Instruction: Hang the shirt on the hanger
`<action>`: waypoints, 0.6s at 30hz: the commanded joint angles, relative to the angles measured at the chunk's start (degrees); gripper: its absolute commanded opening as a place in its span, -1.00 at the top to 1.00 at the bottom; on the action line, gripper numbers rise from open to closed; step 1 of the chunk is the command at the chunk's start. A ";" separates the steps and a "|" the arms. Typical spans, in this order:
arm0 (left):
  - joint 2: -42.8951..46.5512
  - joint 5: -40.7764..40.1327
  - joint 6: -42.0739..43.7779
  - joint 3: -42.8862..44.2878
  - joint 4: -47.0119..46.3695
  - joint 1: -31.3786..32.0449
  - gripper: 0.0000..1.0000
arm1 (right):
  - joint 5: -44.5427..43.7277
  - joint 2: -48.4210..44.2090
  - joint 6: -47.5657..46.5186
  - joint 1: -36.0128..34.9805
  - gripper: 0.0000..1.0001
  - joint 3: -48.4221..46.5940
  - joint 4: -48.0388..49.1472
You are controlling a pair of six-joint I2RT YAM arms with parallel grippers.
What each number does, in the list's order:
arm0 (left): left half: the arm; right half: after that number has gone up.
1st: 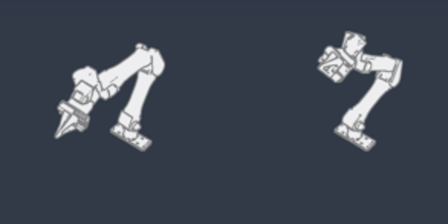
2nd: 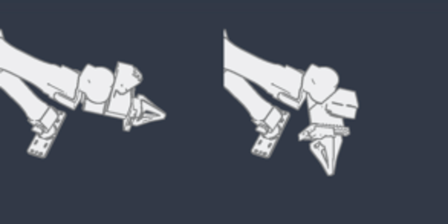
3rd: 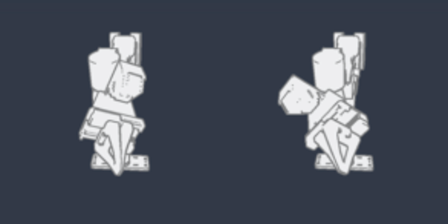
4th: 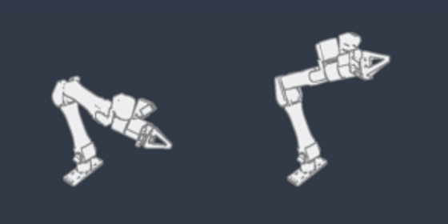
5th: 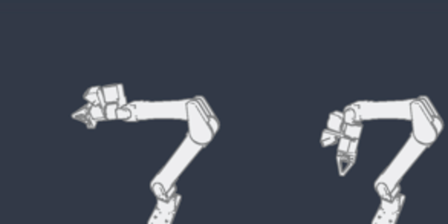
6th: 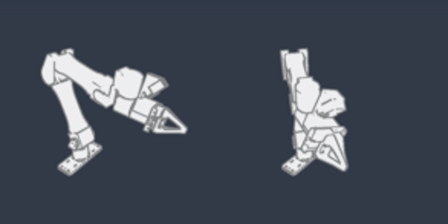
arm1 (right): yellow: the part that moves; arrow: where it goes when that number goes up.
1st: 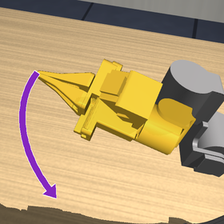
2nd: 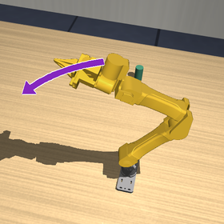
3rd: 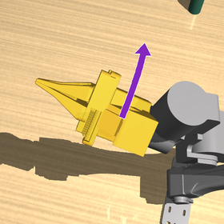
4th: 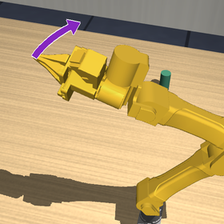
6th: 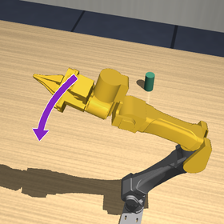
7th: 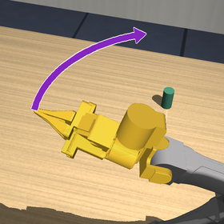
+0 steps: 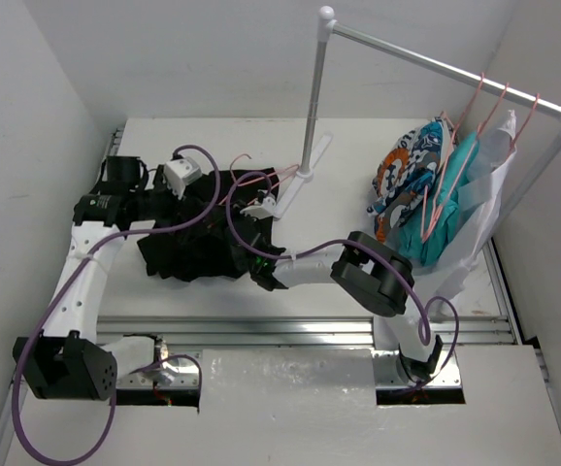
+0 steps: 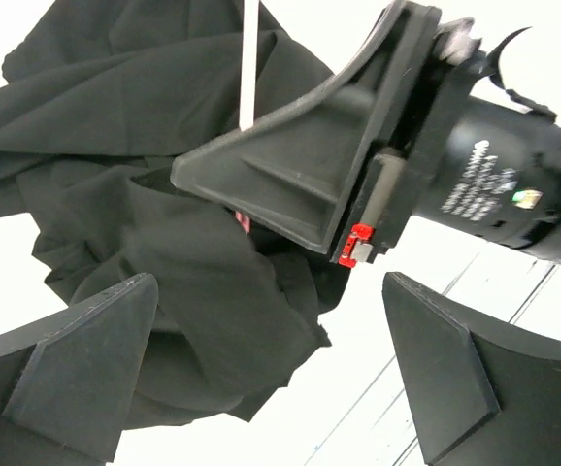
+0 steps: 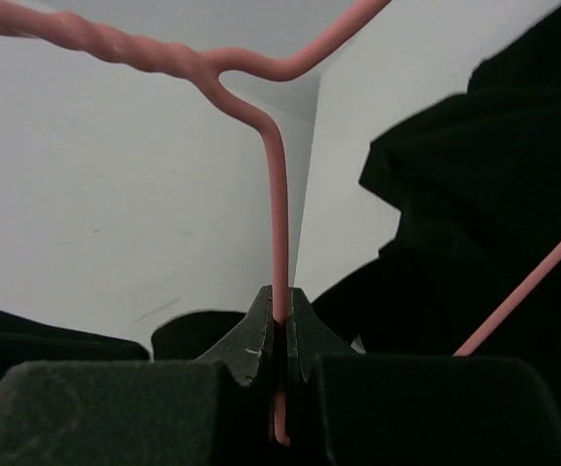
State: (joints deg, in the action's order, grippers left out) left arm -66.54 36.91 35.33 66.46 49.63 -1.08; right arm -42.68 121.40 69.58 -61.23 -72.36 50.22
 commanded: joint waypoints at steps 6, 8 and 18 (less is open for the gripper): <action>9.04 -2.43 -2.19 8.25 -0.05 -1.38 -0.99 | 3.83 -1.52 7.06 1.55 1.00 -0.07 -2.49; 10.64 -8.48 -3.51 7.99 -3.12 -1.82 -0.99 | 3.83 -1.61 7.41 1.82 1.00 0.46 -2.40; 10.55 -2.81 18.87 -11.40 1.44 -12.45 -0.94 | 6.55 -2.31 7.85 2.70 1.00 1.25 -2.49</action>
State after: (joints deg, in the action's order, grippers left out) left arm -56.10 31.46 44.64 61.21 48.66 -11.73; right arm -37.26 121.40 76.75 -58.92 -71.53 45.71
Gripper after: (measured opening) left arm 0.969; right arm 0.013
